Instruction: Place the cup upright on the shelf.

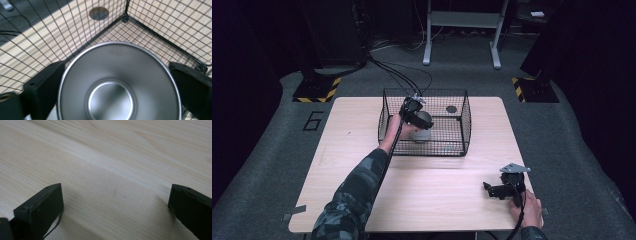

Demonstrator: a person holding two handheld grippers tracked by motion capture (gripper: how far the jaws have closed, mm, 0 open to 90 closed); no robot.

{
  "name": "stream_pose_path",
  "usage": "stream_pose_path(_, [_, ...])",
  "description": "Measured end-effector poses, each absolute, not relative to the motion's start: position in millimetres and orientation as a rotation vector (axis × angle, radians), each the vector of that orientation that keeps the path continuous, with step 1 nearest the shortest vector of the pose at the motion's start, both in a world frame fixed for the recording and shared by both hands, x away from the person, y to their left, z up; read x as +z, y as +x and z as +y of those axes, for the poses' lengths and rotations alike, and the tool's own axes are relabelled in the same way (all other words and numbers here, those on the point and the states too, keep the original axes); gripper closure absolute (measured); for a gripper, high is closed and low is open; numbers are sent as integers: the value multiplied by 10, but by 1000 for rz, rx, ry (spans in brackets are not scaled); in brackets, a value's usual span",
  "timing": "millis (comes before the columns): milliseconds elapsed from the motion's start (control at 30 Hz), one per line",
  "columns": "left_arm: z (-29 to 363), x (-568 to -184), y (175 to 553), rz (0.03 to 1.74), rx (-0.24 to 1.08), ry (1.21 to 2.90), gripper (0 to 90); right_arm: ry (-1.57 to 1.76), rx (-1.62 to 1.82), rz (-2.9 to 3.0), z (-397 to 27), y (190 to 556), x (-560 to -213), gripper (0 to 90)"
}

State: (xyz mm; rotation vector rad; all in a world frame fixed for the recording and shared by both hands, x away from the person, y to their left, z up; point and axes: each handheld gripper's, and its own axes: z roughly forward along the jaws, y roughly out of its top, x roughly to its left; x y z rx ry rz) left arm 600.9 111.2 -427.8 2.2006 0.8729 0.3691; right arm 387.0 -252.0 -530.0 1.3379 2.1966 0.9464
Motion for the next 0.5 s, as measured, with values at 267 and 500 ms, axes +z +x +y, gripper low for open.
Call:
stream_pose_path(267, [1178,-4043,5945,846,363,2172,1,1326,933,2201,-2525,3873,-5302,0])
stream_pose_path(500, [1220,-3818,5785,799,385,2164,2,1324,933,2202,-2526,3873,-5302,0])
